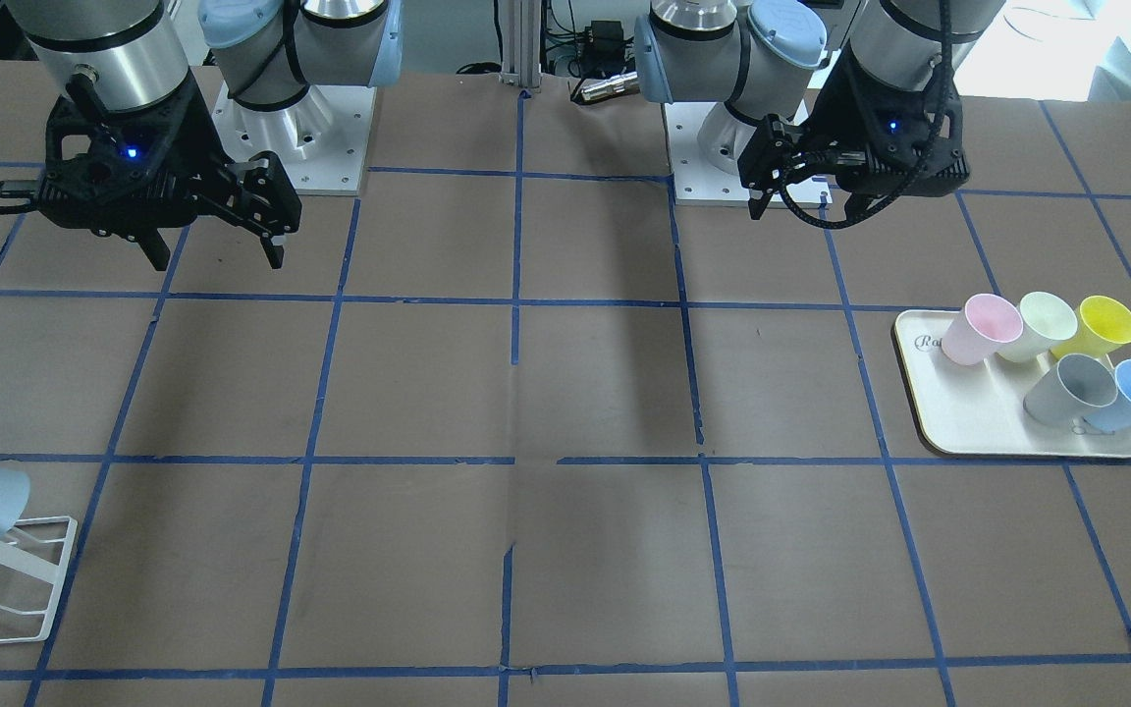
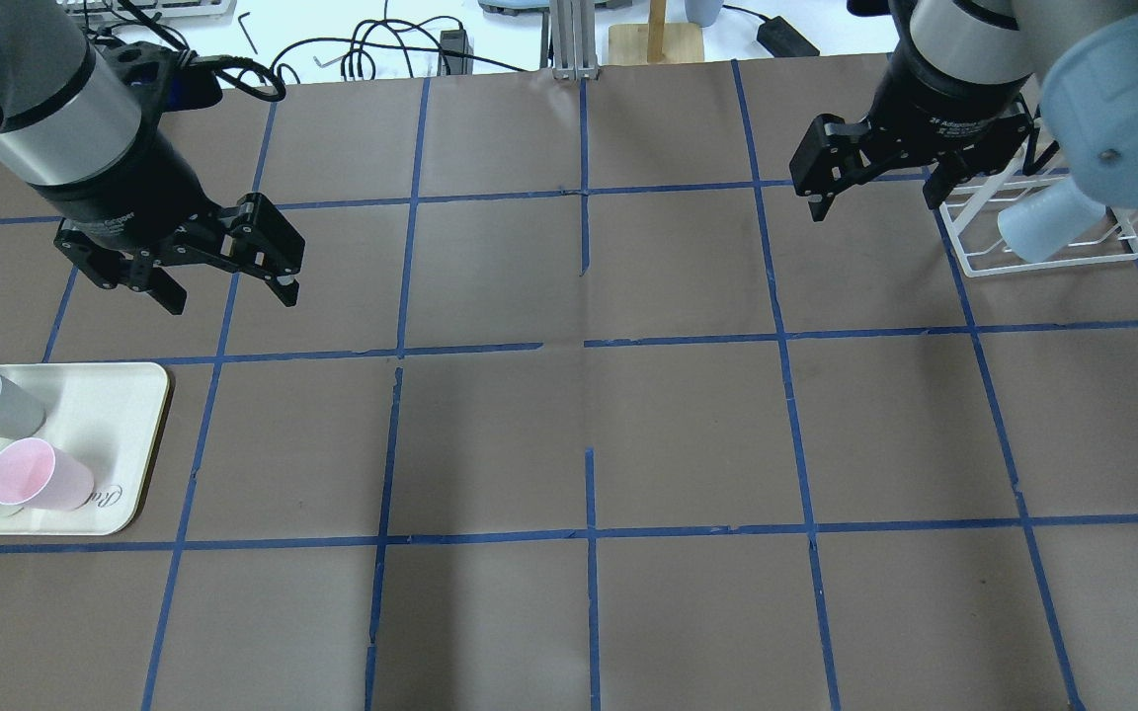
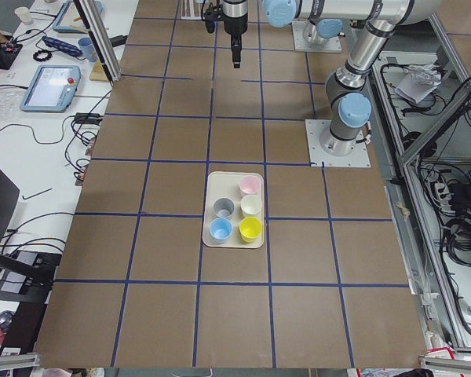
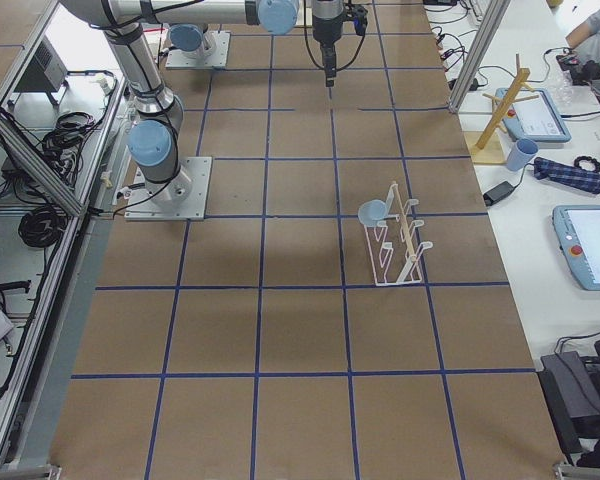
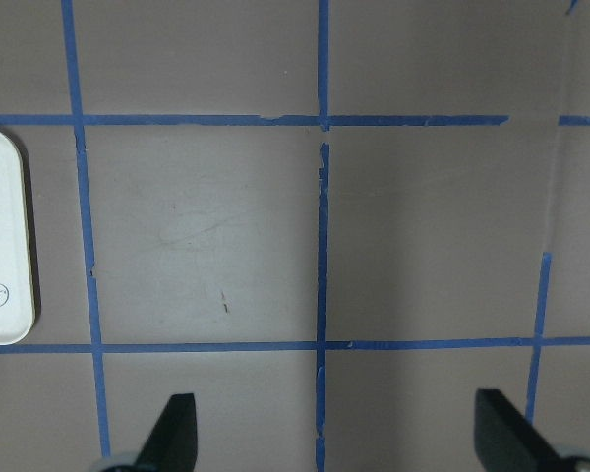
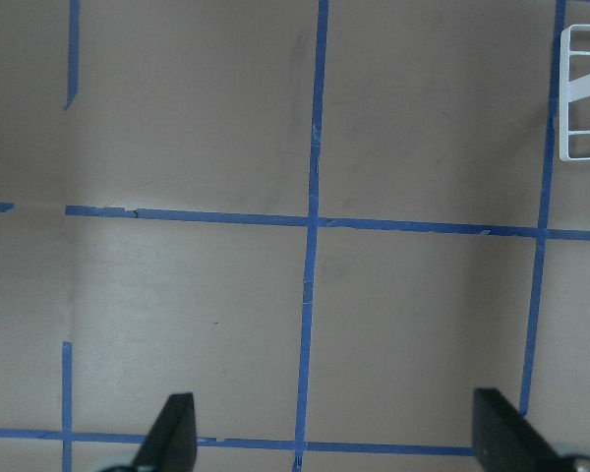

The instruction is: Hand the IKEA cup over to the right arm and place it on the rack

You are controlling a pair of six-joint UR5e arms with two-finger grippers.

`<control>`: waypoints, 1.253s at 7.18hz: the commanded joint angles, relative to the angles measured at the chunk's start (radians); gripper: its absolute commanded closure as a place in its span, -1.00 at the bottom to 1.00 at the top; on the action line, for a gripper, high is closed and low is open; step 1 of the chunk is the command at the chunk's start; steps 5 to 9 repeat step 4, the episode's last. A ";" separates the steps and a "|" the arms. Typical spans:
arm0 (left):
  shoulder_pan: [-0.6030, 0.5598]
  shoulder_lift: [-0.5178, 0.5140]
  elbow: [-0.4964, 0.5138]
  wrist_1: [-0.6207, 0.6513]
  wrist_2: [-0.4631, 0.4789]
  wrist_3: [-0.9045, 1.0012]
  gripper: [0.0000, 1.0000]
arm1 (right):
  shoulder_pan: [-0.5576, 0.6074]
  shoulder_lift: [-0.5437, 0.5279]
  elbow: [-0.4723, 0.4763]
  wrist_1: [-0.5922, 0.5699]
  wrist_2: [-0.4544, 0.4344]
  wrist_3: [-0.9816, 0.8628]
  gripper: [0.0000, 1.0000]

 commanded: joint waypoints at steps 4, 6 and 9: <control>0.000 0.002 -0.002 0.000 -0.002 0.000 -1.00 | -0.001 0.004 -0.005 0.001 -0.003 -0.012 -1.00; 0.000 0.002 -0.002 0.000 -0.002 0.000 -1.00 | -0.001 0.004 -0.005 0.001 -0.003 -0.012 -1.00; 0.000 0.002 -0.002 0.000 -0.002 0.000 -1.00 | -0.001 0.004 -0.005 0.001 -0.003 -0.012 -1.00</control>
